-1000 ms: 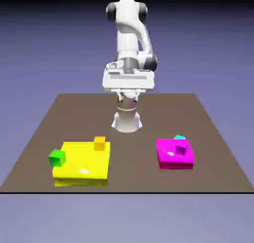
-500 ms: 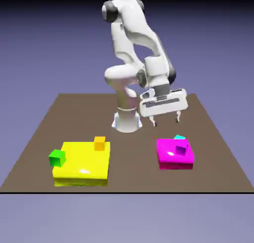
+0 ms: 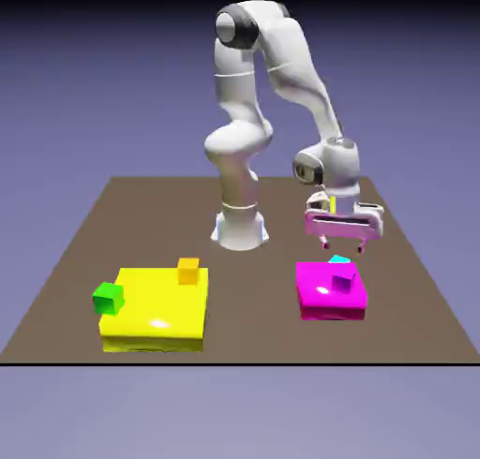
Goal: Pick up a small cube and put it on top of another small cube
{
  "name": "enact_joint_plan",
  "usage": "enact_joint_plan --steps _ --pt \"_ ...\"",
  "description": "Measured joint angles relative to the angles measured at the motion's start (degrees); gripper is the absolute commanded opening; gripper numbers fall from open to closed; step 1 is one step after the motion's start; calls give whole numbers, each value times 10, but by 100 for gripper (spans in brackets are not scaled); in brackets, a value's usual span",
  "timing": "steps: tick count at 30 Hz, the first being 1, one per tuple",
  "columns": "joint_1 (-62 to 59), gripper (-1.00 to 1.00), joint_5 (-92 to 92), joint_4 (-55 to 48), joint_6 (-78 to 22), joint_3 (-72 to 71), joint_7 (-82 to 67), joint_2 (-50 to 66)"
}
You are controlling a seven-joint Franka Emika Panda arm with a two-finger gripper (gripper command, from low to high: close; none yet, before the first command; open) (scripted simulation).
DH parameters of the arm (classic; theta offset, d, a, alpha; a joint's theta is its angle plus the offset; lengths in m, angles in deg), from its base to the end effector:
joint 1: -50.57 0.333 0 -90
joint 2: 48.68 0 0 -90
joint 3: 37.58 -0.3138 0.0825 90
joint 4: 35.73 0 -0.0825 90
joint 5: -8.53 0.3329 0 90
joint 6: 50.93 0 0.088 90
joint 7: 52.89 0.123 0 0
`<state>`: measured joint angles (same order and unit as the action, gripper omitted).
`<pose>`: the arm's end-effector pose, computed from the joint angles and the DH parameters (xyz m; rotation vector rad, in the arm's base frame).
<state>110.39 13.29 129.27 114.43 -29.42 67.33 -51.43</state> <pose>0.2150 0.2657 0.2402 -2.4784 1.8385 0.0403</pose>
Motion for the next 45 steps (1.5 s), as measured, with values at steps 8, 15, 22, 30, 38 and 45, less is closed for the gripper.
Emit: enact_joint_plan --steps 8,15,22,30,38,45 --pt "-3 0 67 -14 59 -51 11 106" --pt "-46 -100 134 -33 129 -112 -40 194" --pt "24 -100 23 -2 14 -11 45 48" --pt "19 -100 56 -63 -62 -24 -65 58" --pt "-37 -100 139 -189 -168 -48 -265 118" --pt "-147 -100 210 -333 -287 -28 -440 177"
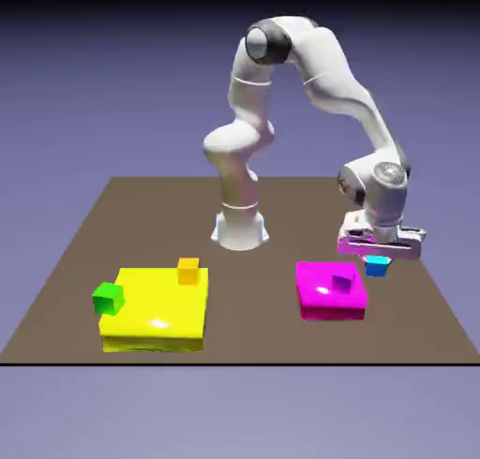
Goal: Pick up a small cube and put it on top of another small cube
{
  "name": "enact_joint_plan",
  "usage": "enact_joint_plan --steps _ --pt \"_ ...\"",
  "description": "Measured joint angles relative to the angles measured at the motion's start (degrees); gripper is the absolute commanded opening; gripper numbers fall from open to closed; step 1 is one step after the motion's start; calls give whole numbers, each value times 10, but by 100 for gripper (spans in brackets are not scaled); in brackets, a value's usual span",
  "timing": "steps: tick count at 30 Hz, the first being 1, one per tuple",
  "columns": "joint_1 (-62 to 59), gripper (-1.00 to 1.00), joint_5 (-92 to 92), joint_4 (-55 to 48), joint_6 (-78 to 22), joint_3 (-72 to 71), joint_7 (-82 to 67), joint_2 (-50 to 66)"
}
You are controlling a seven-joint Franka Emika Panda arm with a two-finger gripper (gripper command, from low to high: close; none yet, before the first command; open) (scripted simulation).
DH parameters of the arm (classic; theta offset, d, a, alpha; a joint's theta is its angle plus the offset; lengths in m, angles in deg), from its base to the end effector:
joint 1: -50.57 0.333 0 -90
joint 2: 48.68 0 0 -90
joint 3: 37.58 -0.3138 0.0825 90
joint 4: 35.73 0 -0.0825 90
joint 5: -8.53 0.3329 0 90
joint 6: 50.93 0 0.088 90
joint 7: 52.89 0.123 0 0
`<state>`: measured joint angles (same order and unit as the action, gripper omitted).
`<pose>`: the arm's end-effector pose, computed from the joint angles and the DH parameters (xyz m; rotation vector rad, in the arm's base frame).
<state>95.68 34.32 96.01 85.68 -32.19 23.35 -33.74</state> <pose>0.3633 0.3128 0.2470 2.7253 -1.4750 -0.4748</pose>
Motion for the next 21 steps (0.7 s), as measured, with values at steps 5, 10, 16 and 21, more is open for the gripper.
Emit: enact_joint_plan --steps 5,10,16,21 --pt "-100 -100 -13 -49 -40 77 20 5" --pt "-203 -100 -58 -66 -51 181 116 -10" --pt "-323 -100 -115 -81 -61 306 237 -30" --pt "-396 -100 -148 -81 -54 344 305 -39"
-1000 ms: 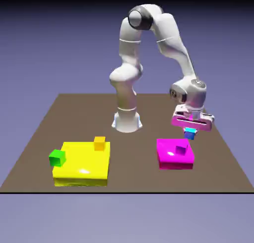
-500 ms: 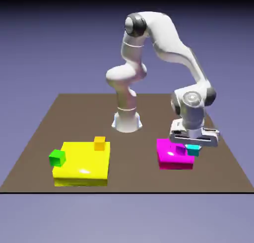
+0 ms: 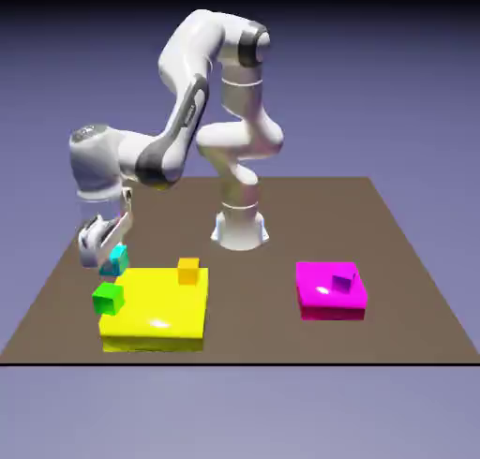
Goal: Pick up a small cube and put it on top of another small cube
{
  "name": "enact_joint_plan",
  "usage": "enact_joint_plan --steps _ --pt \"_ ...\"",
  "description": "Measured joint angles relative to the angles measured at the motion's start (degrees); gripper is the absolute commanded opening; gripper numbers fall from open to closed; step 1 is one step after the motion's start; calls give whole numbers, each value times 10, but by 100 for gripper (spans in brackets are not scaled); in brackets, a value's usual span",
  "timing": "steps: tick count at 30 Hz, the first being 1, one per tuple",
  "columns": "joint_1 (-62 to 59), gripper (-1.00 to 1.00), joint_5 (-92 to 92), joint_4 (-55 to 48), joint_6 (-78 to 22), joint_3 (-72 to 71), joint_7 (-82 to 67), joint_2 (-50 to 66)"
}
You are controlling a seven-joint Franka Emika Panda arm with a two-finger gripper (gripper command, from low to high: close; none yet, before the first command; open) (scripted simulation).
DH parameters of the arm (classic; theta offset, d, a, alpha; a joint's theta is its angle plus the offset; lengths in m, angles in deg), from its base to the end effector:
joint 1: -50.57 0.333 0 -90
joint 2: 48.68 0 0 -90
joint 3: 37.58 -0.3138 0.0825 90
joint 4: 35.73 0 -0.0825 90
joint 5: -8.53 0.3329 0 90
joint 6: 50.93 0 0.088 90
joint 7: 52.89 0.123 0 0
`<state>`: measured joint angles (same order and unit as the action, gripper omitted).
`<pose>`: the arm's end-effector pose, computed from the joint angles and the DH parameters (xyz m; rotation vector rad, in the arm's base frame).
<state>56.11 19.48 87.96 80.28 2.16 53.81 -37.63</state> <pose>0.4341 -0.2797 0.3434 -0.8709 3.0077 0.0310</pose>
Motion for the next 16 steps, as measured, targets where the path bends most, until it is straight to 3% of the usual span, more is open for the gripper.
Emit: enact_joint_plan --steps 14,15,16 --pt "-280 -100 -45 23 91 -290 31 41" --pt "-285 100 -46 23 92 -295 32 42" --pt "-285 100 -46 23 92 -295 32 42"
